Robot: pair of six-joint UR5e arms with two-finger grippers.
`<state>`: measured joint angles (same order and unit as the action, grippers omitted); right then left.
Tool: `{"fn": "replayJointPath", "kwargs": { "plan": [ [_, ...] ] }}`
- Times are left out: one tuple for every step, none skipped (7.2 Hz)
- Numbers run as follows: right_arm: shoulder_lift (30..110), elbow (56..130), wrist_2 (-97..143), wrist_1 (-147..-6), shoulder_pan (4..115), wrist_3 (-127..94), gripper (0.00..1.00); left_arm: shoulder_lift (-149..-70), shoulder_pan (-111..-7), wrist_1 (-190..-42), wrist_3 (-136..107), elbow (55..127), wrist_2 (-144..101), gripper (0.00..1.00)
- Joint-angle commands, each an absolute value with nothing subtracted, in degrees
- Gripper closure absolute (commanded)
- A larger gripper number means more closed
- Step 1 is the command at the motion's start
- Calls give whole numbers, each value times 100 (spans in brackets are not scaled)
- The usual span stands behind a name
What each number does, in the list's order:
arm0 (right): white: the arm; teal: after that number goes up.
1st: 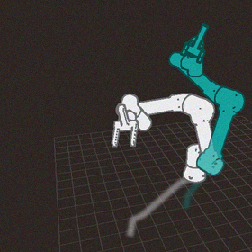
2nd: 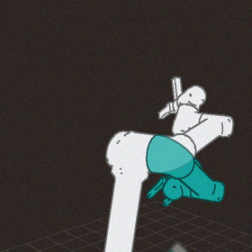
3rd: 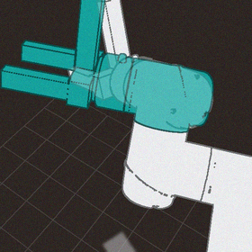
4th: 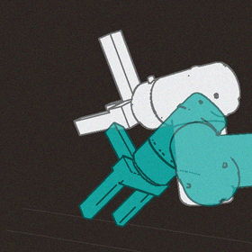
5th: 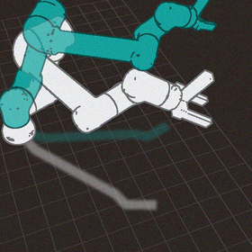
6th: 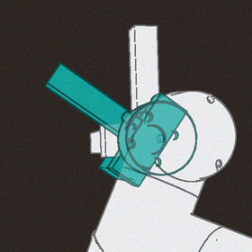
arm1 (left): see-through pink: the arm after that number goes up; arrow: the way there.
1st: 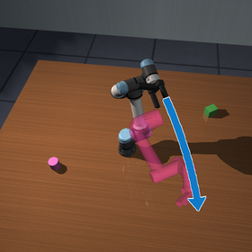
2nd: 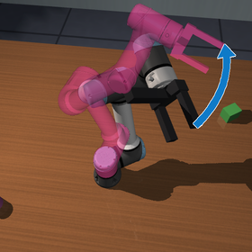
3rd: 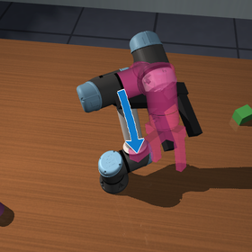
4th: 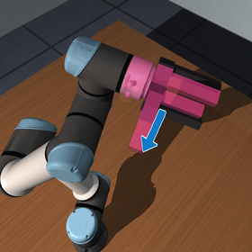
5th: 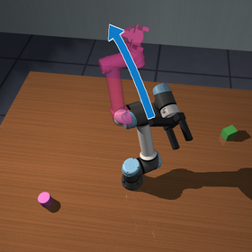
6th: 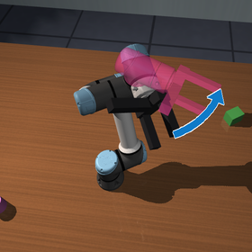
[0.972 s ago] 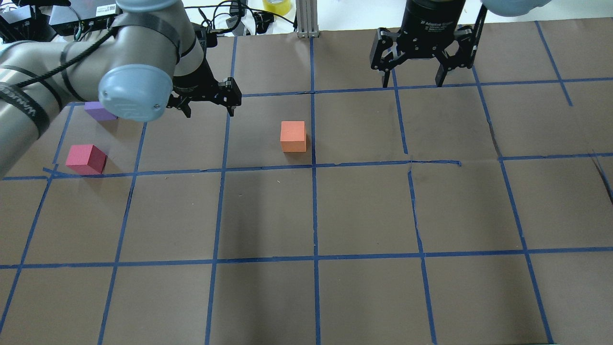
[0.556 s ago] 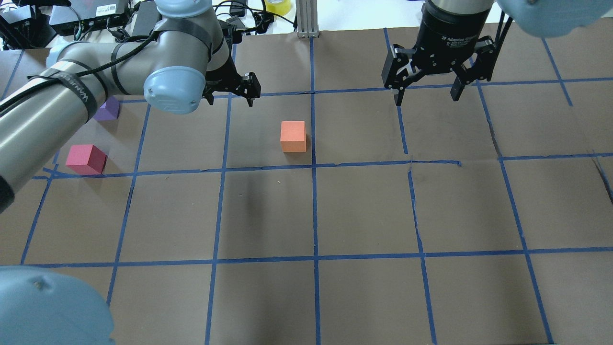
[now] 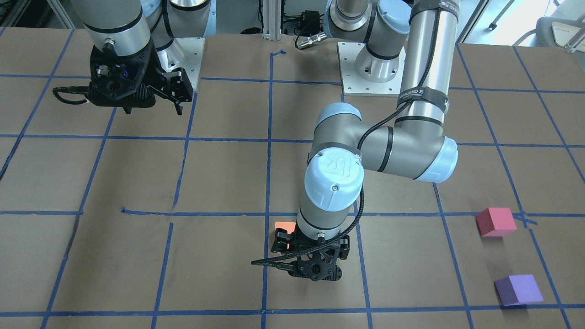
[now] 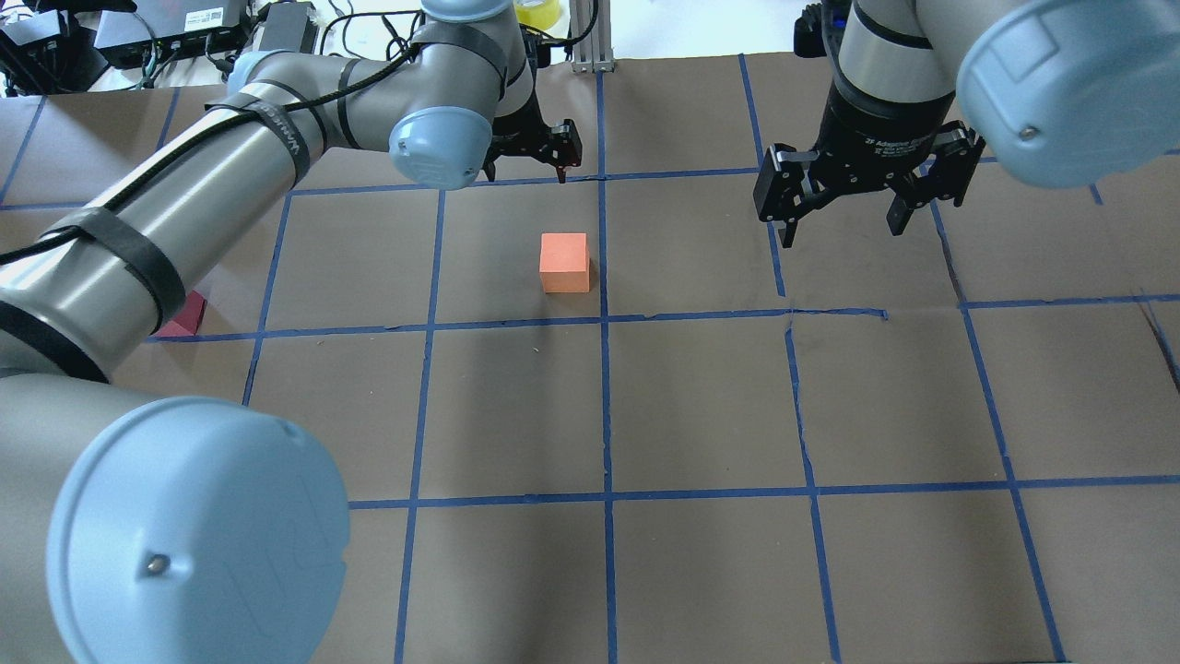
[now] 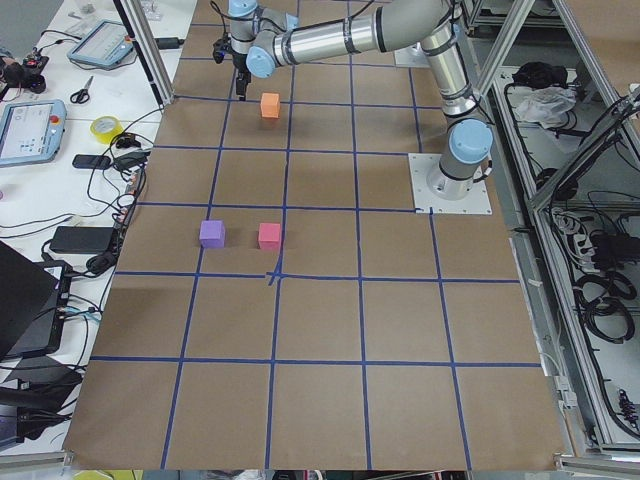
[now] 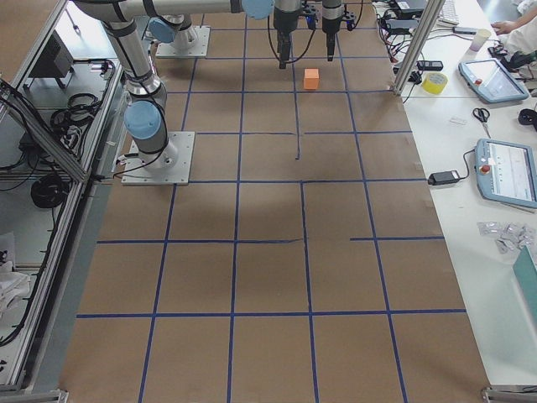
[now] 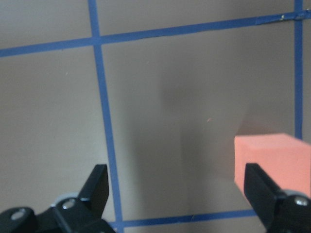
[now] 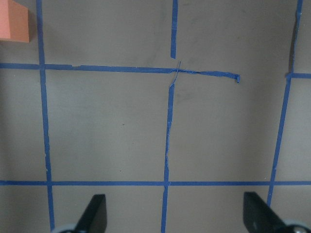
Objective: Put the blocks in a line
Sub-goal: 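Lower the left gripper and grasp the orange cube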
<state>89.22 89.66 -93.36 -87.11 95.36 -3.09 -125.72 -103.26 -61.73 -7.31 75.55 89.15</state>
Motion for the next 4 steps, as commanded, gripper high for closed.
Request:
{"fn": "replayJointPath", "kwargs": {
  "plan": [
    [8930,9079,-9308,-8745,9536,-316,0,-12656,-10564,-6381,-800,7698,8816,0],
    [8938,9140,-9308,-8719,9467,-290,0,-12700,-10564,-6303,-713,7908,8815,0],
    [8947,9228,-9282,-8736,9309,-212,0,-12691,-10564,-6215,-668,7997,8833,0],
    [8991,9255,-9177,-8728,9221,-150,0,-12718,-10556,-6214,-590,8007,8842,0]
  ]
}}
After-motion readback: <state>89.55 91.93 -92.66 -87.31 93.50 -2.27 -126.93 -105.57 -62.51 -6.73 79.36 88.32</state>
